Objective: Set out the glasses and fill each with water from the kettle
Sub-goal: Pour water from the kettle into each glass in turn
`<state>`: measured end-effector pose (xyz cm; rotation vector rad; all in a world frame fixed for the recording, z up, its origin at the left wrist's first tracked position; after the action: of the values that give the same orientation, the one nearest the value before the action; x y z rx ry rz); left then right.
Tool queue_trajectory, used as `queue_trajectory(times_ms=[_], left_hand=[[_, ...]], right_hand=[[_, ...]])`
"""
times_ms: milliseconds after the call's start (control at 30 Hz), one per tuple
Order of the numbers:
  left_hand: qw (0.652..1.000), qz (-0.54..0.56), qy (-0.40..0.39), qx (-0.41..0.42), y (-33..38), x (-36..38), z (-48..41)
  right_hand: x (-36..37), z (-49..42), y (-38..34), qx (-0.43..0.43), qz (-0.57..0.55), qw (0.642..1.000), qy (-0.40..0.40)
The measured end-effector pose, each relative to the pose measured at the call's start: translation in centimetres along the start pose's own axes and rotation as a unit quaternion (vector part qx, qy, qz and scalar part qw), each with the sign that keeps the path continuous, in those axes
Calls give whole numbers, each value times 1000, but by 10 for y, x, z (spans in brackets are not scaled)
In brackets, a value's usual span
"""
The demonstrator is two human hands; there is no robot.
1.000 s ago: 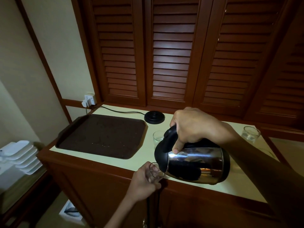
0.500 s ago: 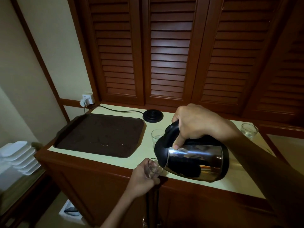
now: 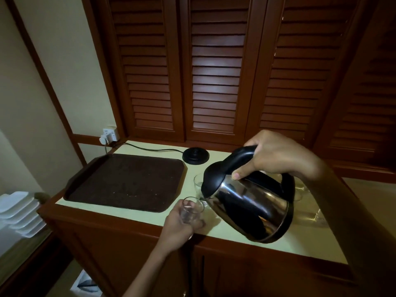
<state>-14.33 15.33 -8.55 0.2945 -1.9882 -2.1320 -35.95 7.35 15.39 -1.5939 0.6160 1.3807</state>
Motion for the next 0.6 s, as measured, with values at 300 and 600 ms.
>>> queue_trajectory(times_ms=[300, 600], left_hand=[[996, 44, 23, 71, 72, -15, -48], [991, -6, 28, 132, 112, 1, -147]], right_hand=[[-12, 8, 46, 19, -178, 982, 64], [-25, 0, 84, 58, -306, 945, 102]])
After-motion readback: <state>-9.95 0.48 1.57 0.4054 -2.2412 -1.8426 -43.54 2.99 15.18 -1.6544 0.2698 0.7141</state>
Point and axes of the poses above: each hand's wrist, its own z-axis away from the middle knuckle, its own x-axis out of the palm, y = z × x, the point moved 1 cm from there along -z, towards the middle knuckle, and after that the axes turned 13 degrees about z, right-handed, at the moved point
